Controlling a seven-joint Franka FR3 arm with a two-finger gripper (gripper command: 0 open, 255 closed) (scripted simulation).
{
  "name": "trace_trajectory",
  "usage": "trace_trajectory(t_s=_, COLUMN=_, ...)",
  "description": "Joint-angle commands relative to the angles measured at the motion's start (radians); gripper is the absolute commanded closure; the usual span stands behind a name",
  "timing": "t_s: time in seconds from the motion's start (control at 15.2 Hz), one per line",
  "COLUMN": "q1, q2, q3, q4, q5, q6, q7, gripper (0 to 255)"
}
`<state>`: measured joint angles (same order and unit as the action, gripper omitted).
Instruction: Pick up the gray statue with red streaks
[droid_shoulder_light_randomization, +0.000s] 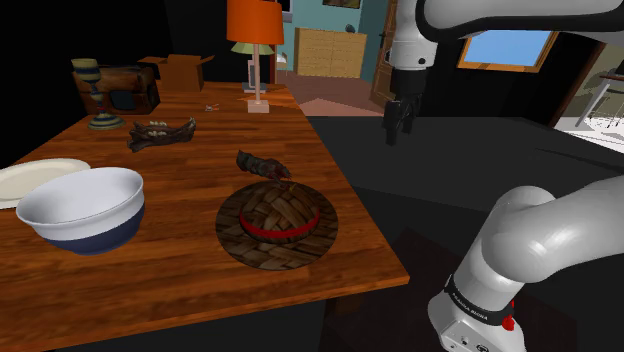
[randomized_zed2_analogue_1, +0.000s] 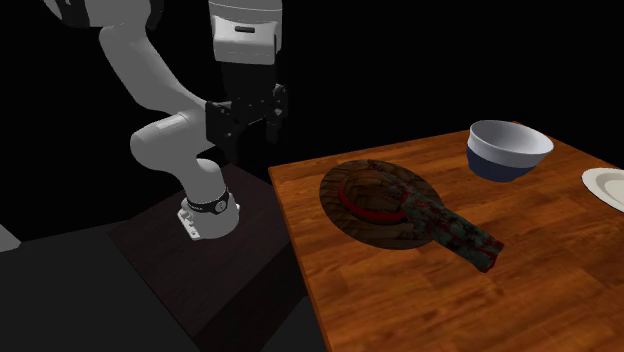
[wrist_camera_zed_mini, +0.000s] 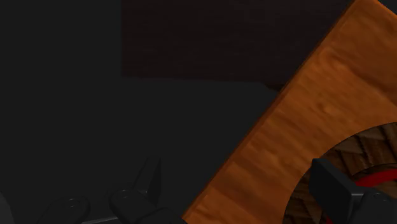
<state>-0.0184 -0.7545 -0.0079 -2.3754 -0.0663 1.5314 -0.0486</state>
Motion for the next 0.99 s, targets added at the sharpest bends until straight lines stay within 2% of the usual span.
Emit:
trace_trajectory(t_s=0.0, q1=0.000, q2=0.000, q3=0.000, q4=0.000, q5=0.000, q6=0.000, q7=0.000, gripper=0)
trace_trajectory(t_s=0.46, q1=0.023, q2=0.230, q3=0.080, q4=0.101, q5=0.095, q6=0.103, q7=0.149, gripper=0)
trace_trajectory(t_s=0.92, q1=0.041, q2=0.481, q3=0.142, q4=0.264, q5=0.154, q6=0.178, q7=0.283, gripper=0)
